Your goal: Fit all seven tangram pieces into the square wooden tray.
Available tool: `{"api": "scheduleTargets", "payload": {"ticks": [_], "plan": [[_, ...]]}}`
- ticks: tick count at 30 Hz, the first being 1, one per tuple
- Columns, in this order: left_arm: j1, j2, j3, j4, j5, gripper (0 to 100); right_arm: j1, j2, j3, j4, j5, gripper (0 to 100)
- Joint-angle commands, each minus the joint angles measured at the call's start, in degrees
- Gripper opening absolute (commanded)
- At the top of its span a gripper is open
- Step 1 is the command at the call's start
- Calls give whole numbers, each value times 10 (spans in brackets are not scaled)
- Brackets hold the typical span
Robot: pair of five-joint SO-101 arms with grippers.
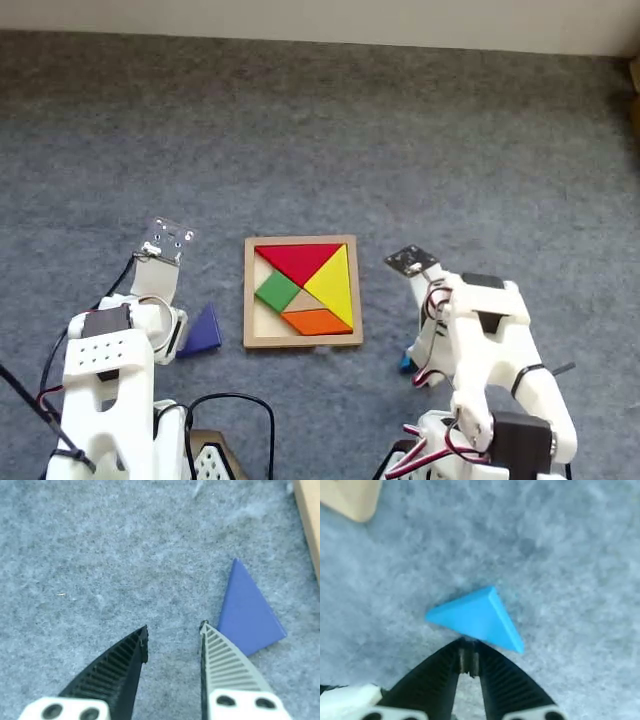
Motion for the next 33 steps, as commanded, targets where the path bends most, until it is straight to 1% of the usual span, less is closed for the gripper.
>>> {"api": "scheduleTargets", "payload": {"ticks": [1, 4, 6, 12, 18, 23, 28, 31, 33], "plan": [[-8, -11, -4, -8, 3, 175, 7, -20, -5, -82, 3, 11], [-8, -11, -4, -8, 3, 175, 5, -22, -7, -167, 3, 11], [-8, -11, -4, -8, 3, 175, 3, -26, -7, -201, 2, 11], [-8, -11, -4, -8, 3, 175, -4, -39, -18, -200, 0, 12], [-8, -11, -4, -8, 3, 175, -29, -141, -22, -199, -115, 15], [-8, -11, -4, -8, 3, 175, -59, -262, -20, -199, -164, 16], [-8, -11, -4, -8, 3, 175, -84, -355, -18, -199, -175, 17], [-8, -11, -4, -8, 3, 175, -88, -349, -17, -199, -176, 21], [-8, -11, -4, -8, 3, 175, -89, -324, -17, -199, -177, 58]]}}
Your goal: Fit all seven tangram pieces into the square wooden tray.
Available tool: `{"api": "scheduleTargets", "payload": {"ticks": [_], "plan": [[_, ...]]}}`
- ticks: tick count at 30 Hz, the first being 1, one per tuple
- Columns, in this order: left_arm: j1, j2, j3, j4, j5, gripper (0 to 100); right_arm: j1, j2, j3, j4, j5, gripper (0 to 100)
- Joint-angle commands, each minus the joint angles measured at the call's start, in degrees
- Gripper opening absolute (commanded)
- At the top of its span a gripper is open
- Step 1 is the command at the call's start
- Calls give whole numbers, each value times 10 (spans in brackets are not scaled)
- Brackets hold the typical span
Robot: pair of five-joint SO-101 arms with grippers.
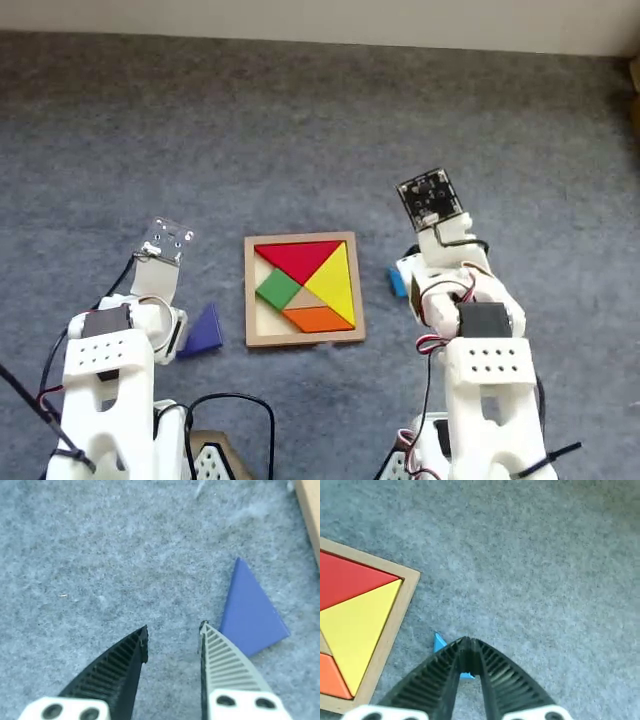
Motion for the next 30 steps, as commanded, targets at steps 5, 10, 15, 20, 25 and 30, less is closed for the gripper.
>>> {"api": "scheduleTargets", "payload": {"ticks": [5, 10, 15, 20, 25, 30], "plan": [[-8, -11, -4, -8, 3, 175, -7, 135, -28, -8, -65, 174], [-8, -11, -4, -8, 3, 175, -31, 281, -100, -8, -63, 177], [-8, -11, -4, -8, 3, 175, -39, 385, -160, -8, -63, 178], [-8, -11, -4, -8, 3, 175, -39, 444, -191, -8, -63, 178], [-8, -11, -4, -8, 3, 175, -45, 473, -189, -7, -61, 178], [-8, -11, -4, -8, 3, 175, -45, 475, -192, 71, -59, 178]]}}
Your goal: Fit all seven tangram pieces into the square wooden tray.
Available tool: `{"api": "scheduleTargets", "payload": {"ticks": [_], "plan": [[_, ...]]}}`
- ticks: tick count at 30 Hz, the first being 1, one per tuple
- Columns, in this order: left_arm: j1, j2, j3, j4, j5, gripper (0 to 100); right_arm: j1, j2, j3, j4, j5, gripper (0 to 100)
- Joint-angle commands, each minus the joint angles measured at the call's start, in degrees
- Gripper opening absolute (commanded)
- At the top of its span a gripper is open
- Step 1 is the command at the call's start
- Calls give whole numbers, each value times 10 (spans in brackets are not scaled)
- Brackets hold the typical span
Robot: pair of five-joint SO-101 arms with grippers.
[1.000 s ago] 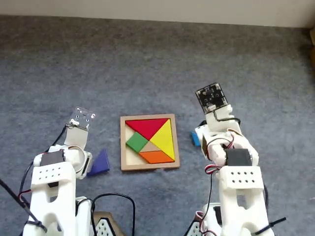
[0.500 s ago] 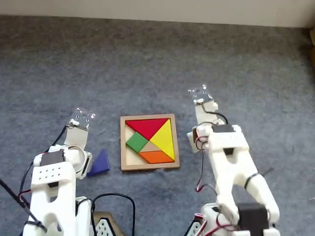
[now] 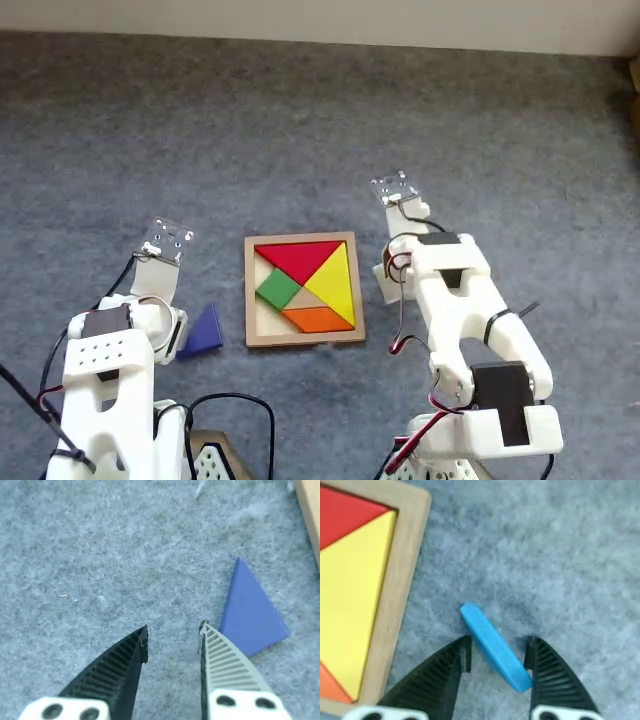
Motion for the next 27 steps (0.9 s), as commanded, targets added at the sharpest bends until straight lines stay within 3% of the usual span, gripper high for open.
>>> {"api": "scheduleTargets", "payload": {"ticks": [1, 8, 14, 22, 24, 27], "plan": [[-8, -11, -4, -8, 3, 175, -8, -3, -14, 43, -1, 175], [-8, -11, -4, -8, 3, 175, -6, -2, -42, 44, -1, 173], [-8, -11, -4, -8, 3, 175, -6, -2, -68, 44, -1, 93], [-8, -11, -4, -8, 3, 175, -6, -3, -75, 45, 1, 66], [-8, -11, -4, -8, 3, 175, -7, -3, -75, 45, 33, 7], [-8, -11, -4, -8, 3, 175, -7, -3, -77, 64, 76, 6]]}}
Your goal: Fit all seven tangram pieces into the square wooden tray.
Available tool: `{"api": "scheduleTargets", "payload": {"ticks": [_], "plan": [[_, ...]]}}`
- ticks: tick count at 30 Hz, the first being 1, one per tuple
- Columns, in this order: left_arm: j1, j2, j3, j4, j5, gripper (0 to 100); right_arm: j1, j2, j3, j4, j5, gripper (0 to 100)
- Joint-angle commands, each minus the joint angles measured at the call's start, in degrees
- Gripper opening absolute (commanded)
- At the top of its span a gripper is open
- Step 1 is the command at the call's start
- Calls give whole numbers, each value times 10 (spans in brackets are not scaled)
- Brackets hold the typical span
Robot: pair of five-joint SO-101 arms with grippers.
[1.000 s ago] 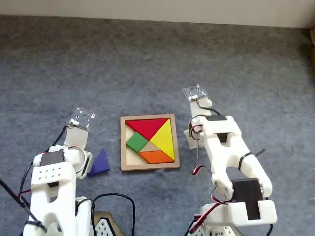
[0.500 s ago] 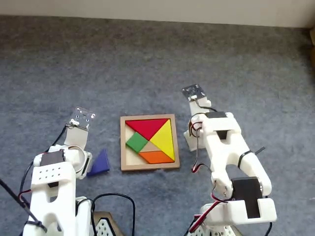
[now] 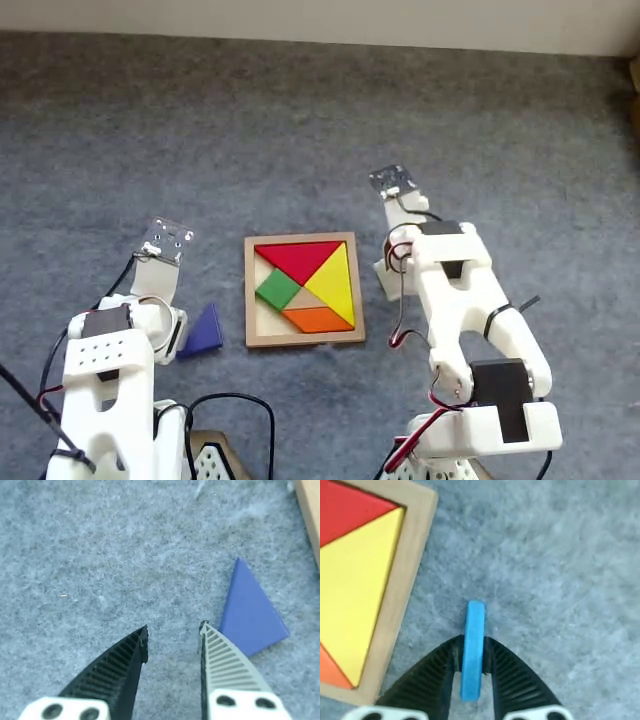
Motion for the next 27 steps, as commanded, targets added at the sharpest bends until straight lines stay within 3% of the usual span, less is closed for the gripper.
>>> {"api": "scheduleTargets", "payload": {"ticks": [1, 8, 14, 24, 27], "plan": [[-8, -11, -4, -8, 3, 175, -7, -5, -41, 32, 34, 5], [-8, -11, -4, -8, 3, 175, -9, -5, -180, 162, 36, 5], [-8, -11, -4, -8, 3, 175, -77, -1, -284, 231, 60, 5], [-8, -11, -4, -8, 3, 175, -257, 1, -302, 216, 66, 5], [-8, -11, -4, -8, 3, 175, -280, 9, -283, 166, 10, 5]]}}
